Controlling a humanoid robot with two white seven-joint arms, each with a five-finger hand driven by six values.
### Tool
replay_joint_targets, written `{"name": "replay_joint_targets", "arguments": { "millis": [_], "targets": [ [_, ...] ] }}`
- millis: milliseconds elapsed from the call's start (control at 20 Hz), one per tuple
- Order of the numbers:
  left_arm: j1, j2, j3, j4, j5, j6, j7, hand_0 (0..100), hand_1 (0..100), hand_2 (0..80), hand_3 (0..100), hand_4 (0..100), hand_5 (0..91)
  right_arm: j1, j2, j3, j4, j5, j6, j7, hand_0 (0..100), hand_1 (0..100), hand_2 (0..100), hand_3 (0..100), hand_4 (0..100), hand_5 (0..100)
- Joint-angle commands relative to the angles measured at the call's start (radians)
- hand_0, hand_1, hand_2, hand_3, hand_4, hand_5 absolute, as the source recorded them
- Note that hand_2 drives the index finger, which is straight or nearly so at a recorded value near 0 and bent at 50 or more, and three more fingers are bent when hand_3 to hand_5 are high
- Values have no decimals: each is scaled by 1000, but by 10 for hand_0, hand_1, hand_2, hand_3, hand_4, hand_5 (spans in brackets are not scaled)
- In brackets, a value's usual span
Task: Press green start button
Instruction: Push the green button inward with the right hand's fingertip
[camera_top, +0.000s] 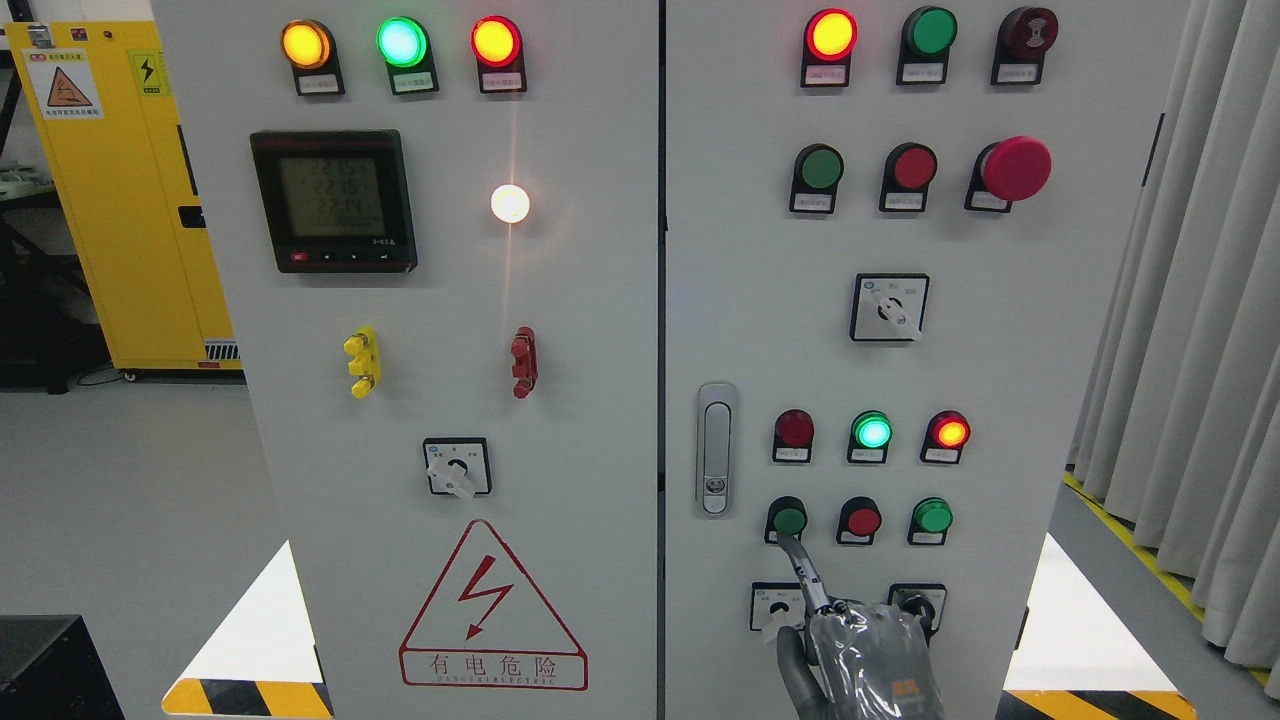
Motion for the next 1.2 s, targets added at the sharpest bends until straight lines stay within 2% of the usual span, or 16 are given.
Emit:
{"name": "replay_joint_targets", "arguments": {
  "millis": [0, 1150],
  "targets": [
    [0, -1, 0, 0, -1, 0, -5, 120, 556, 0, 0, 0, 0, -2, 0, -3, 9, -2, 0, -7, 714, 957, 0, 910, 1000, 1000],
    [0, -1, 0, 0, 0, 0, -5, 120, 556, 0, 0, 0, 0, -39, 0, 0, 46, -45, 17, 2, 744, 962, 0, 909, 1000, 1000]
  ]
}}
